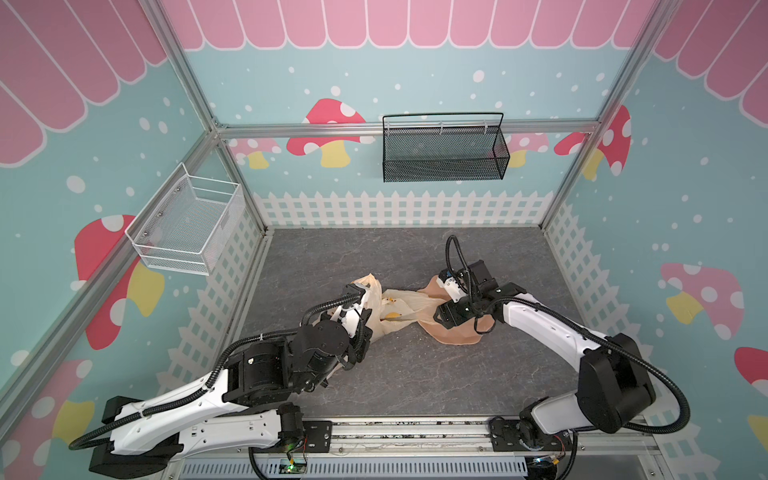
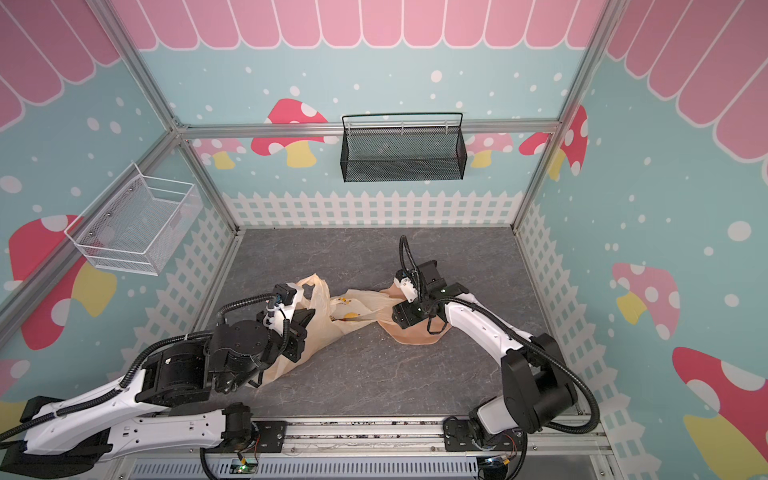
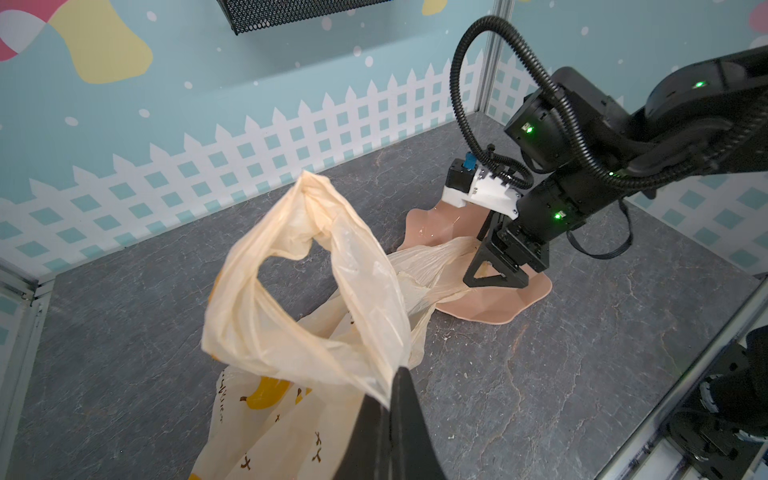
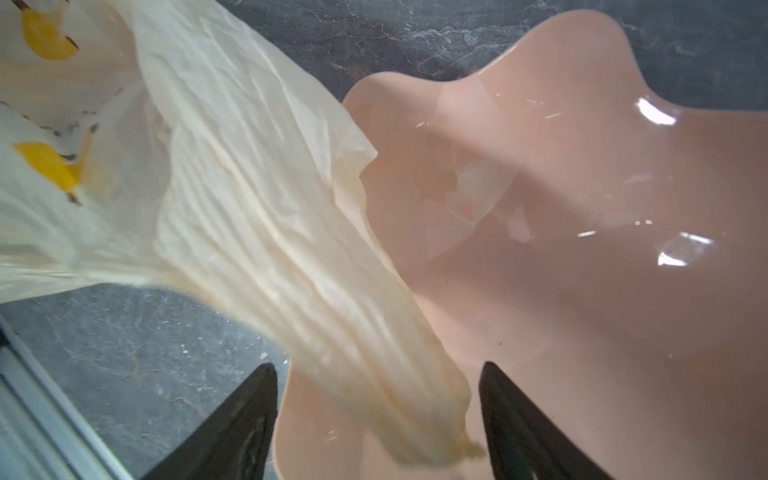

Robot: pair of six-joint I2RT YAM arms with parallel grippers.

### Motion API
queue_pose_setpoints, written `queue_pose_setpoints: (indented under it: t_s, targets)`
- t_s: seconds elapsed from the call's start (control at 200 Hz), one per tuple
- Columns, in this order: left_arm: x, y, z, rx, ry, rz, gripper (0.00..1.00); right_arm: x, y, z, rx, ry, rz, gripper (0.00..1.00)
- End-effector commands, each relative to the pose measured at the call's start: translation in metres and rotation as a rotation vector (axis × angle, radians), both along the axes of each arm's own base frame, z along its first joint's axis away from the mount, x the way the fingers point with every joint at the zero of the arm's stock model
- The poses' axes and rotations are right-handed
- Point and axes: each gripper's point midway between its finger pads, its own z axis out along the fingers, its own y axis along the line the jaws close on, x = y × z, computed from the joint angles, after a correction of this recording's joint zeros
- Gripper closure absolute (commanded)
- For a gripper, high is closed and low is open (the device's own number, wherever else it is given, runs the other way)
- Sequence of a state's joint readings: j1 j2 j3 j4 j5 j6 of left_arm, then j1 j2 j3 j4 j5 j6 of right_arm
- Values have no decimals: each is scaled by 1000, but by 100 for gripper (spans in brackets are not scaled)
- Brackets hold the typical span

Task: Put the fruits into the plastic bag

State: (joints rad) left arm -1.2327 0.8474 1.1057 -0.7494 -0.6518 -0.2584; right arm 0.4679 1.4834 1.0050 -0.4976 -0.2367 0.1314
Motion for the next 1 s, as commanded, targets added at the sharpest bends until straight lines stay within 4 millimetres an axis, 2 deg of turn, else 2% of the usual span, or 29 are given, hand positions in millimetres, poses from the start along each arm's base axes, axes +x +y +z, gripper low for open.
queue_pose_setpoints:
  t_s: [0.0, 0.12, 0.21, 0.25, 0.335, 0.4, 0.525, 0.62, 0.7, 0.75, 0.83, 0.995]
  targets:
    - [-2, 8, 2, -4, 10, 11, 98, 21, 3, 5, 0, -87, 30, 31]
    - [-1, 13, 3, 9, 6, 23, 98, 24, 5, 10, 10, -98, 39, 56]
    - [-1, 18, 4, 4, -3, 37, 98, 23, 5, 18, 24, -107, 31, 89]
    - [-1, 20, 5, 6, -7, 40, 98, 22, 5, 26, 36, -111, 28, 100]
    - [1, 28, 9, 17, -26, 64, 98, 21, 8, 53, 71, -133, 23, 100]
    - [1, 34, 18, 10, -50, 75, 97, 20, 11, 84, 111, -163, 25, 100]
    - [4, 46, 38, 16, -108, 90, 96, 18, 23, 159, 211, -209, 52, 100]
    - [7, 51, 53, 13, -160, 87, 95, 13, 36, 224, 321, -246, 91, 100]
    - [12, 55, 63, 2, -197, 103, 95, 9, 46, 265, 396, -244, 122, 100]
    - [16, 56, 65, -3, -206, 114, 94, 9, 49, 279, 418, -234, 127, 100]
    - [25, 55, 62, -6, -191, 126, 95, 12, 52, 289, 427, -213, 117, 100]
    - [46, 45, 46, -2, -149, 126, 95, 18, 59, 291, 447, -182, 119, 100]
